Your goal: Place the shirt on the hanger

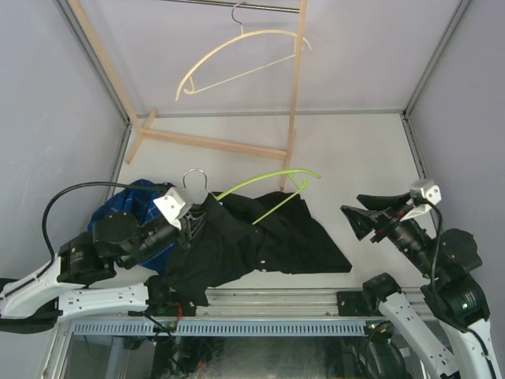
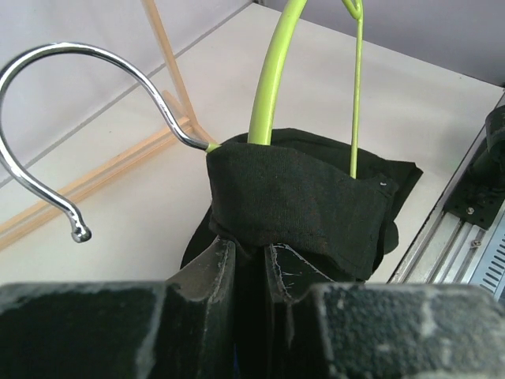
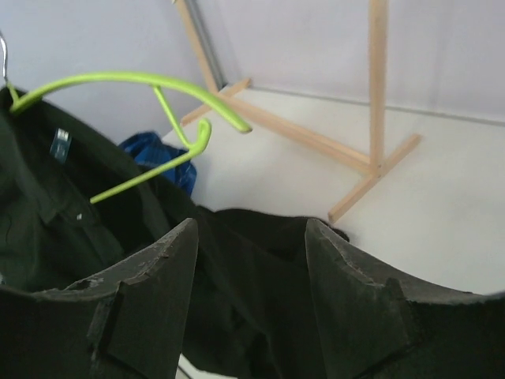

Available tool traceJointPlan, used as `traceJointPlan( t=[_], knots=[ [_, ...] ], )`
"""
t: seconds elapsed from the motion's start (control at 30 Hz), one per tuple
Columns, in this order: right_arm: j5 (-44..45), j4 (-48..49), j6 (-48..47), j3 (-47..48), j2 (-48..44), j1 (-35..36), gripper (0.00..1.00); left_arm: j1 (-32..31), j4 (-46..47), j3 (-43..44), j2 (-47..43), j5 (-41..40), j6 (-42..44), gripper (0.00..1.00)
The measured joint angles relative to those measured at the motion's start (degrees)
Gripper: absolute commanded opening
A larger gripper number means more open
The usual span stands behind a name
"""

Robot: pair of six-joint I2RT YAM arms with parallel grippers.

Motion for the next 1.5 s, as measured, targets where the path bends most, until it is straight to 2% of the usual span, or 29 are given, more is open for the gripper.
traceJointPlan(
  t=[0.17,0.4,0.6,0.7,0.9,1.03,1.23,1.5],
  knots=[
    [-8.3,0.2,-3.1,-0.6,3.1,-0.1,0.61,0.0,0.0,0.0,-0.2,1.2,0.7,0.0],
    [-18.5,7.5,-7.4,-0.1,4.8,-0.1,0.61,0.1,-1.2,0.2,3.2,6.5,2.5,0.0],
    [-24.7,11.4,-11.9,2.5,11.4,2.3,0.65,0.1,-2.3,0.2,6.2,10.7,3.6,0.0],
    [-24.2,10.8,-15.2,3.4,15.1,7.6,0.65,0.1,-3.0,0.2,7.1,12.3,4.2,0.0],
    [-16.5,6.6,-23.7,6.7,24.1,24.9,0.65,0.1,-5.1,1.1,8.1,15.3,5.2,0.0],
    [-13.8,3.5,-27.2,7.2,28.0,29.0,0.62,0.1,-6.5,2.6,8.2,17.6,6.6,0.0],
    [-14.4,-1.2,-28.9,8.8,31.7,29.1,0.49,0.1,-9.6,4.9,8.4,21.5,9.9,0.0],
    [-21.0,-3.5,-27.7,10.1,33.4,28.7,0.17,0.1,-12.5,8.0,11.3,20.9,13.4,0.0]
  ],
)
